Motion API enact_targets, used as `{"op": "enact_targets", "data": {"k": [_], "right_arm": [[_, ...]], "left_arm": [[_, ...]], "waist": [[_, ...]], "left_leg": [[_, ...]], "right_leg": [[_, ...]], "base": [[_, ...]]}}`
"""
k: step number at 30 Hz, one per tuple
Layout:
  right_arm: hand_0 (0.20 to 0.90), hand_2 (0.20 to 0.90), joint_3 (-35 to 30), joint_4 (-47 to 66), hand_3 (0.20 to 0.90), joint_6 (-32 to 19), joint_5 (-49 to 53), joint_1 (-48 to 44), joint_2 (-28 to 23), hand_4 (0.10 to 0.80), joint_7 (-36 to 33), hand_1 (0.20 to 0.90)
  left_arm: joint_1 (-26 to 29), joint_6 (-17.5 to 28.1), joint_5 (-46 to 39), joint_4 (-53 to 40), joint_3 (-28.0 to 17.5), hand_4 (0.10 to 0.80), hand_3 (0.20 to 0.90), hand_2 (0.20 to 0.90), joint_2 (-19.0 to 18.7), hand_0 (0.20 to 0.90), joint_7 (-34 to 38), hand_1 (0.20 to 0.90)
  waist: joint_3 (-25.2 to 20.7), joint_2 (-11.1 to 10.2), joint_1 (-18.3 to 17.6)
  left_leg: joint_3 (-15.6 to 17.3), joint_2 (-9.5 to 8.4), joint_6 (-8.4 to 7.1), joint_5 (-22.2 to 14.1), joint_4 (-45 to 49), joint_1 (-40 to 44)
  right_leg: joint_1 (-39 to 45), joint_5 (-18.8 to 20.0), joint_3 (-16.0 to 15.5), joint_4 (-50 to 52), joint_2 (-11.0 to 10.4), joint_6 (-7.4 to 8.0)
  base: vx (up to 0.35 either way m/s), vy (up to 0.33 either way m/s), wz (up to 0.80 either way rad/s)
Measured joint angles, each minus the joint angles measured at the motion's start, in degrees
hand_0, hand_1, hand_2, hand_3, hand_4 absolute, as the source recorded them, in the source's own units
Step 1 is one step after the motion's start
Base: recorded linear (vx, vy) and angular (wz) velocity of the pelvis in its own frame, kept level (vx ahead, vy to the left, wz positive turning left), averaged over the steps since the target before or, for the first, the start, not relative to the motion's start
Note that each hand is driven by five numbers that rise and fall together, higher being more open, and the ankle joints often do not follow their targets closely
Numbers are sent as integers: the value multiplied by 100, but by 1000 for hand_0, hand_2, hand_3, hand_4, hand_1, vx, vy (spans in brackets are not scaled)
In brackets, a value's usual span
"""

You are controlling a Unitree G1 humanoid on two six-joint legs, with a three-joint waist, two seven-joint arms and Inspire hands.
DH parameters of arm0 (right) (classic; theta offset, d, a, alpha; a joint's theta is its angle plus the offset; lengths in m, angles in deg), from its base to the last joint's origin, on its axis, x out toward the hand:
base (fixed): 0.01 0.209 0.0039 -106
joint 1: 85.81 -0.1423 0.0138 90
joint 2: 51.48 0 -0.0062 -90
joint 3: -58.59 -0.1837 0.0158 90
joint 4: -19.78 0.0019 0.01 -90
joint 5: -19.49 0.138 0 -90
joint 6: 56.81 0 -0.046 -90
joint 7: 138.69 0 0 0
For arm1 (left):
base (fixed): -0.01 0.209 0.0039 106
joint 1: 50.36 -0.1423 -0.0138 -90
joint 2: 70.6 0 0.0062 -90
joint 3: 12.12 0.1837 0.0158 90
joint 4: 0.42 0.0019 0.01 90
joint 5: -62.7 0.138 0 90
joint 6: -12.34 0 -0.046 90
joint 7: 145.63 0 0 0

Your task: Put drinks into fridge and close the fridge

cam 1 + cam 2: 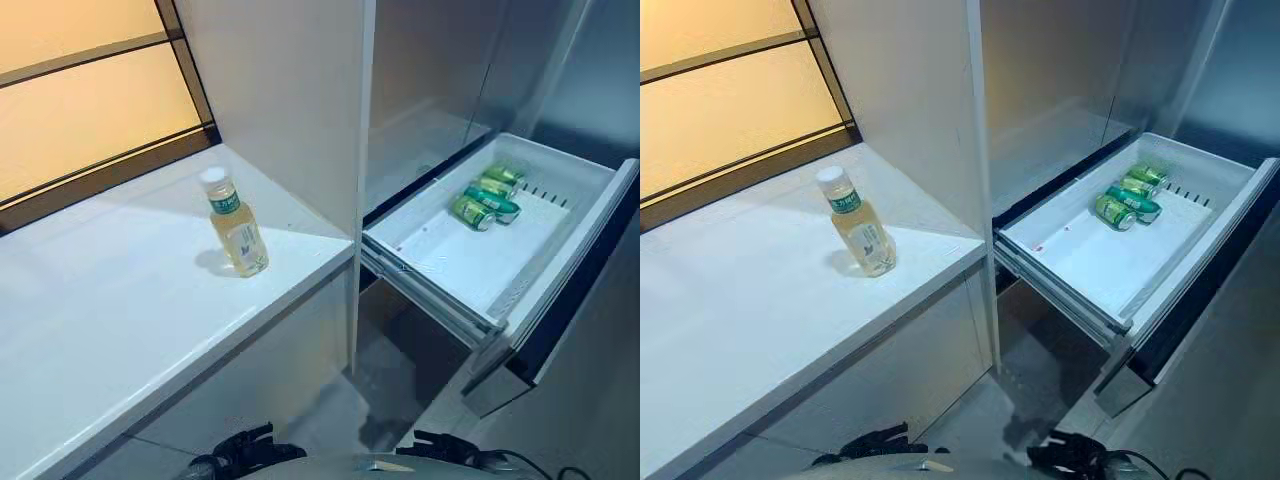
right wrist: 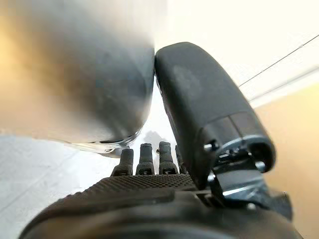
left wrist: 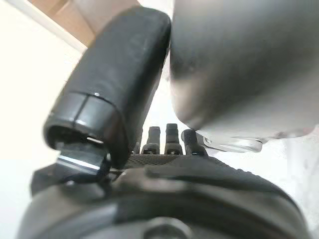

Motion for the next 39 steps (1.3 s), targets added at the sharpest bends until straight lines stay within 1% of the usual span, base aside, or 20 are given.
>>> {"op": "enact_targets", "data": {"k": [4, 11, 15, 18, 19, 22, 24, 25, 27, 28, 31, 33, 34, 35, 37, 38, 39], "right_arm": [[900, 900, 5, -2, 900, -48, -42, 90, 61, 800, 1, 900], [900, 900, 41, -1, 900, -48, -44, 118, 66, 800, -3, 900], [900, 900, 107, 9, 900, -40, -44, 126, 63, 800, -8, 900], [900, 900, 107, 30, 900, 8, -45, 118, 47, 800, 3, 900], [900, 900, 107, 38, 900, 23, -48, 115, 33, 800, 8, 900], [900, 900, 114, 180, 900, 91, -65, 100, -46, 800, 95, 900], [900, 900, 117, 271, 900, 135, -135, 83, -77, 800, 99, 900], [900, 900, 119, 287, 900, 170, -188, 77, -81, 800, 110, 900], [900, 900, 119, 292, 900, 182, -221, 69, -92, 800, 116, 900], [900, 900, 118, 296, 900, 181, -221, 63, -95, 800, 119, 900], [900, 900, 115, 301, 900, 167, -230, 62, -96, 800, 123, 900], [900, 900, 109, 300, 900, 140, -232, 87, -95, 800, 123, 900], [900, 900, 110, 299, 900, 122, -232, 93, -95, 800, 123, 900], [900, 900, 110, 299, 900, 88, -232, 107, -84, 800, 121, 900], [900, 900, 115, 292, 900, 26, -231, 148, -74, 800, 119, 900], [900, 900, 121, 291, 900, 16, -230, 155, -70, 800, 112, 900], [900, 900, 127, 287, 900, 4, -232, 157, -59, 800, 104, 900]], "left_arm": [[-72, 5, -4, 35, 1, 800, 900, 900, -33, 900, 3, 900], [-83, 22, 0, 5, 2, 800, 900, 900, -32, 900, 21, 900], [-128, 256, 283, -160, 99, 800, 900, 900, -60, 900, -38, 900], [-140, 259, 397, -760, 351, 800, 900, 900, -235, 900, -636, 900], [-137, 227, 393, -951, 361, 800, 900, 900, -261, 900, -853, 900], [-84, -163, 375, -1826, 573, 800, 900, 900, -466, 900, -1772, 900], [-22, -426, 325, -2296, 643, 800, 900, 900, -562, 900, -2240, 900], [-8, -793, 250, -2774, 715, 800, 900, 900, -685, 900, -2547, 900], [62, -1115, 82, -3280, 748, 800, 900, 900, -792, 900, -3021, 900], [49, -1352, -42, -3550, 758, 800, 900, 900, -837, 900, -3144, 900], [-118, -2427, -539, -4737, 757, 800, 900, 900, -894, 900, -3779, 900], [-242, -2935, -1017, -5520, 761, 800, 900, 900, -909, 900, -4106, 900], [-278, -3063, -1230, -5917, 760, 800, 900, 900, -919, 900, -4145, 900], [-281, -3220, -1545, -6533, 750, 800, 900, 900, -982, 900, -4138, 900], [-171, -3244, -2331, -7202, 713, 800, 900, 900, -988, 900, -4234, 900], [-124, -3244, -2534, -7360, 696, 800, 900, 900, -983, 900, -4234, 900], [28, -3205, -3084, -7795, 598, 800, 900, 900, -914, 900, -4261, 900]], "waist": [[-122, -56, -15], [-112, -68, -23], [-104, -69, -28], [-74, -53, -25], [-63, -37, -30], [25, -2, -37], [102, 21, -54], [108, 21, -78], [137, 41, -94], [161, 48, -123], [279, 20, -53], [283, 13, -17], [283, 14, -14], [283, 14, -13], [260, 38, -14], [253, 49, -13], [229, 80, -12]], "left_leg": [[43, 8, 4, 8, -95, 77], [51, 11, 13, 14, -218, 197], [64, 14, 16, 21, -297, 287], [79, 25, 16, 78, -418, 337], [88, 23, 19, 88, -443, 353], [125, 13, 20, 88, -444, 354], [130, 10, 23, 90, -444, 381], [137, 11, 23, 90, -446, 377], [135, 15, 22, 90, -448, 413], [135, 12, 22, 89, -450, 425], [128, 22, 14, 94, -465, 436], [121, 18, 15, 94, -472, 433], [113, 17, 16, 95, -473, 434], [95, 6, 18, 97, -474, 437], [68, 1, 18, 97, -472, 469], [63, 11, 18, 97, -472, 475], [59, 0, 18, 97, -472, 474]], "right_leg": [[146, 97, -4, -269, 13, -13], [483, 345, -33, -813, 48, 17], [592, 398, -33, -989, 44, 25], [605, 423, -30, -1034, 43, 27], [608, 428, -25, -1040, 39, 26], [645, 491, -10, -1137, 37, 42], [733, 554, -8, -1233, 39, 47], [746, 565, -4, -1284, 41, 42], [807, 591, -4, -1348, 42, 44], [820, 592, -5, -1366, 44, 44], [902, 661, -15, -1478, 58, 37], [918, 686, -22, -1526, 53, 42], [924, 686, -30, -1527, 50, 42], [953, 690, -47, -1537, 49, 45], [1002, 690, -70, -1545, 46, 45], [1011, 690, -78, -1545, 45, 45], [1012, 690, -84, -1545, 47, 45]], "base": [[4, 8, 0], [0, 0, 0], [0, 0, 0], [1, 23, -2], [2, 41, -4], [5, 37, -5], [4, 16, 0], [0, 0, 0], [0, 0, 0], [0, 0, 0], [0, 0, 0], [0, 0, 0], [29, -31, 6], [22, -28, 7], [21, -31, 7], [26, -40, 5], [24, -38, 2]]}}
